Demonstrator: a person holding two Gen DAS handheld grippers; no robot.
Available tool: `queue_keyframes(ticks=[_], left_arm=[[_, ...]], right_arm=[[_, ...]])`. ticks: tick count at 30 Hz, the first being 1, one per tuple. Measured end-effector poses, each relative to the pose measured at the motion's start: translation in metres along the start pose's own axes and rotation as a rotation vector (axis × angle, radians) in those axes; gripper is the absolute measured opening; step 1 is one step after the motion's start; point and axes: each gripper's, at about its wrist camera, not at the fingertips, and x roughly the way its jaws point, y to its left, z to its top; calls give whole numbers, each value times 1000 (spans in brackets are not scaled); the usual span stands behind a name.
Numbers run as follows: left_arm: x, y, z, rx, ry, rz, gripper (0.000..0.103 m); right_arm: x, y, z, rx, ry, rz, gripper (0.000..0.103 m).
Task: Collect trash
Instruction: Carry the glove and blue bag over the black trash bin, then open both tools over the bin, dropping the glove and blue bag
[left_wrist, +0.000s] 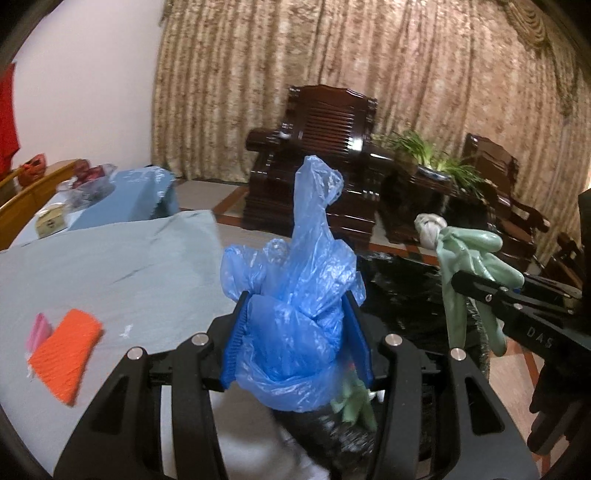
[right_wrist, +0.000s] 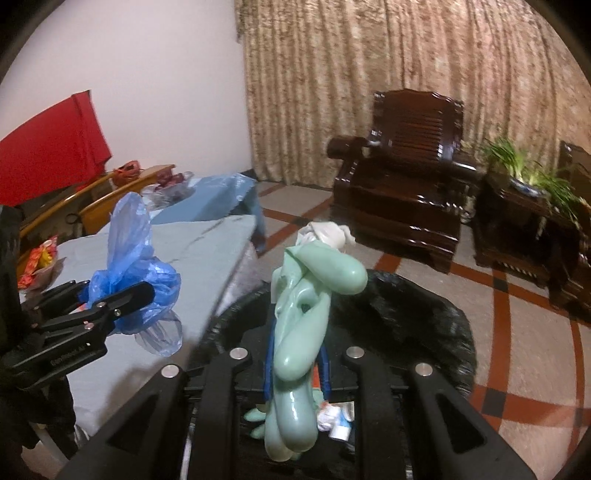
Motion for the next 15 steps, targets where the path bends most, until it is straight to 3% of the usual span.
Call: queue_keyframes(ticks=[6, 9, 10, 13, 15], left_arm=[[41, -29, 1, 60, 37, -59, 49], [58, -35, 1, 63, 64, -94, 62], [62, -36, 1, 63, 69, -94, 70], [63, -36, 0, 56, 63, -95, 76], [61, -34, -1, 60, 55, -91, 80]], right_arm=[[19, -27, -7, 17, 52, -45, 20], [26, -37, -16, 22, 81, -72, 32], [29, -41, -19, 28, 89, -82, 35], [25, -45, -24, 41, 82, -110, 66], [21, -48, -26, 46, 71, -128, 75]])
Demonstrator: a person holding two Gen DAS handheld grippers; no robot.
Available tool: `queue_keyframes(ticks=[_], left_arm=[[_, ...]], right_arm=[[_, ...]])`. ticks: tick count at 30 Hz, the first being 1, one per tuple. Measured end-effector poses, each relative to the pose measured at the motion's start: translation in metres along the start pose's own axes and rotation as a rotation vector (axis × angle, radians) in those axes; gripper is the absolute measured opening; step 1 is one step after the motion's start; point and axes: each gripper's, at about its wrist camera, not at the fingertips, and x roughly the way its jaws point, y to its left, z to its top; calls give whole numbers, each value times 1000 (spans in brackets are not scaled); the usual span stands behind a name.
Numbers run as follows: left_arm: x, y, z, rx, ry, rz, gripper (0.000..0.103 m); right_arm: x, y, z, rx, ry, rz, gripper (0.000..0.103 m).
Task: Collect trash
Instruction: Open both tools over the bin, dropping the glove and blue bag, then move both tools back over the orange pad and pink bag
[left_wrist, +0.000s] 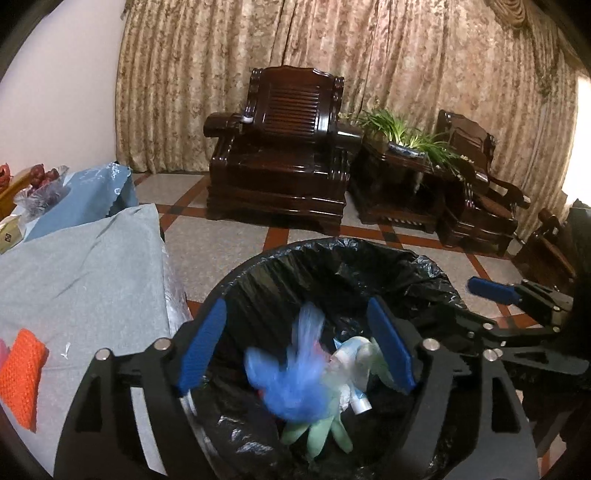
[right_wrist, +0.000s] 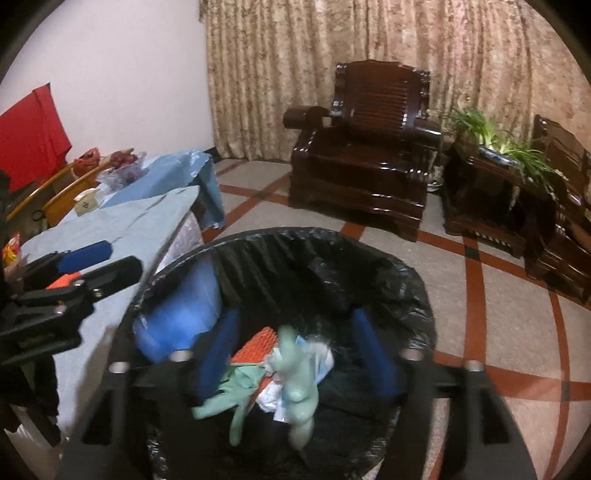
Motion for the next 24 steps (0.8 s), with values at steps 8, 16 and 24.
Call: queue_keyframes(ticks=[8, 16, 24], left_arm=[[-39, 26, -6, -20, -49, 76, 90], [-96, 73, -20, -101, -81, 183, 93], [-152, 129, -48, -186, -100, 328, 93]], right_arm=[[-21, 3, 4, 20, -73, -8, 97], [-34, 57, 12, -46, -126, 47, 97], [-25, 130, 13, -117, -122, 168, 97]])
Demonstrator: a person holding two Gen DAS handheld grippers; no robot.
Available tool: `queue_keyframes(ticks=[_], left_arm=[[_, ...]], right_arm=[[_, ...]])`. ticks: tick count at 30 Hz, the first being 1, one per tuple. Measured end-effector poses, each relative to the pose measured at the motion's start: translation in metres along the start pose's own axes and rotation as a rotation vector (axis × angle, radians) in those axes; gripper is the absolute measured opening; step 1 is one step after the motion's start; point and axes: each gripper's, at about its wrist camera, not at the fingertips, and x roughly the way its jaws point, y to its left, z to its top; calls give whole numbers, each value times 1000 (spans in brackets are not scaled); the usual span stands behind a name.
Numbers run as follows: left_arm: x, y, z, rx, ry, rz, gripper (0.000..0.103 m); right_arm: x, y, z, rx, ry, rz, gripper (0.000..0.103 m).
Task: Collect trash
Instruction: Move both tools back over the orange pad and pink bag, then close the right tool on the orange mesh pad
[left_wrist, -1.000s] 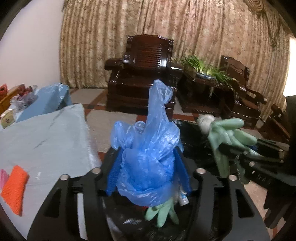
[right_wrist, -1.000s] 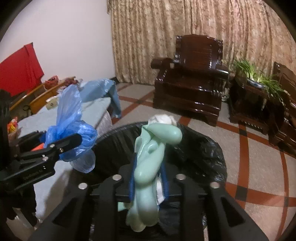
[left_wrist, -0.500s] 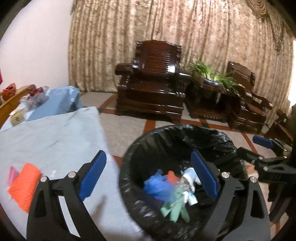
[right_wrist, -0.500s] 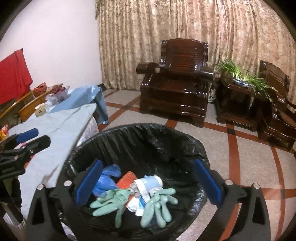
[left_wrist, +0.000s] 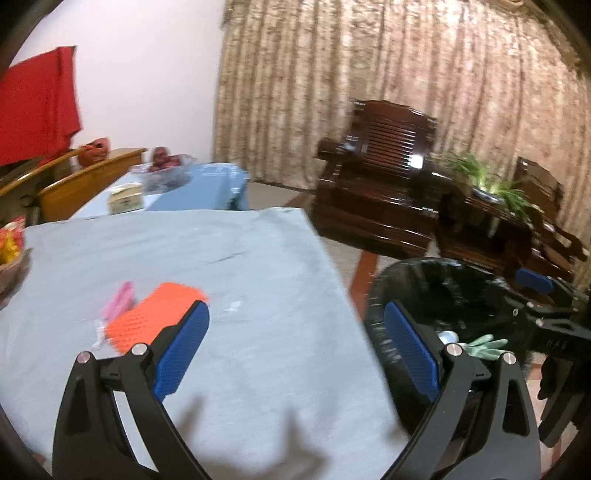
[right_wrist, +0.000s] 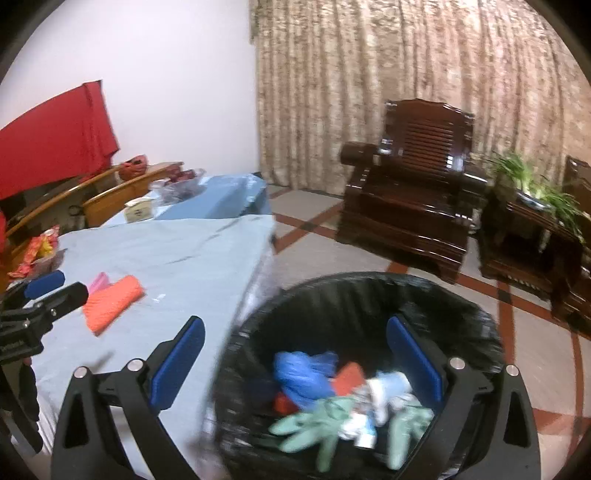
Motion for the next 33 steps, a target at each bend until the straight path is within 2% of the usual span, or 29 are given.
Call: queue_keyframes(ticks=[10, 15, 24, 33], left_arm=[[-24, 89, -9, -68, -7, 156, 93], [-24, 127, -14, -92, -8, 207, 93], [-4, 179, -19, -110, 16, 267, 93], [27, 227, -32, -137, 64, 295, 93]], right_arm=[[29, 78, 11, -52, -6, 91, 97], [52, 115, 12, -99, 20, 85, 97], [110, 176, 8, -149, 86, 116, 97], [166, 236, -6, -212, 165, 155, 97]])
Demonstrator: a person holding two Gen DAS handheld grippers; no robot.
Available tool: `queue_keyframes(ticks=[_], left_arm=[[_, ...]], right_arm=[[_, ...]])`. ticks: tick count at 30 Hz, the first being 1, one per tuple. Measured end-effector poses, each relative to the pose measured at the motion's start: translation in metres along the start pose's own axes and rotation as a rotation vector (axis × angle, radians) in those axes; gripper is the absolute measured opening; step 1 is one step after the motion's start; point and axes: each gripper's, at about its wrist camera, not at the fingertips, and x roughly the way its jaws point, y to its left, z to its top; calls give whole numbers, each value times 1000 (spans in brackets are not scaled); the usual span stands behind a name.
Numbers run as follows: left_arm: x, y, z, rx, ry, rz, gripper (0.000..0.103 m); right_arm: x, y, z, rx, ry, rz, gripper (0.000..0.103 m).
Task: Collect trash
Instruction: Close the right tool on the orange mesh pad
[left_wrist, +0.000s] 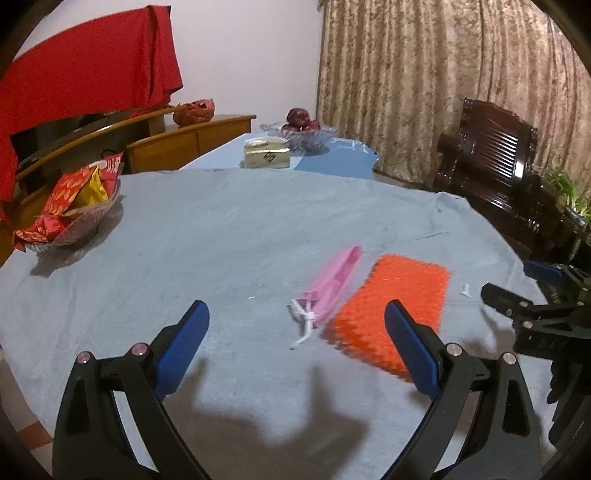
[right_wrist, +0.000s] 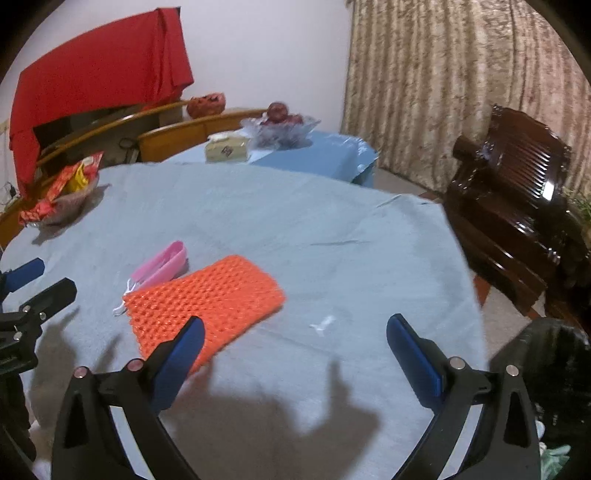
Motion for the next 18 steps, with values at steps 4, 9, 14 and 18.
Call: queue_keyframes(ticks=[4, 9, 14, 18], left_arm=[[16, 13, -2, 0, 16, 6, 93], [29, 22, -5, -10, 35, 8, 93], [40, 29, -7, -19, 51, 7, 93], [46, 30, -7, -26, 63, 5, 93]], right_arm=[[28, 15, 3, 12, 43, 14, 97], [53, 23, 3, 18, 90, 29, 92], [64, 28, -2, 17, 131, 78, 75], [70, 29, -3, 40, 155, 144, 59]])
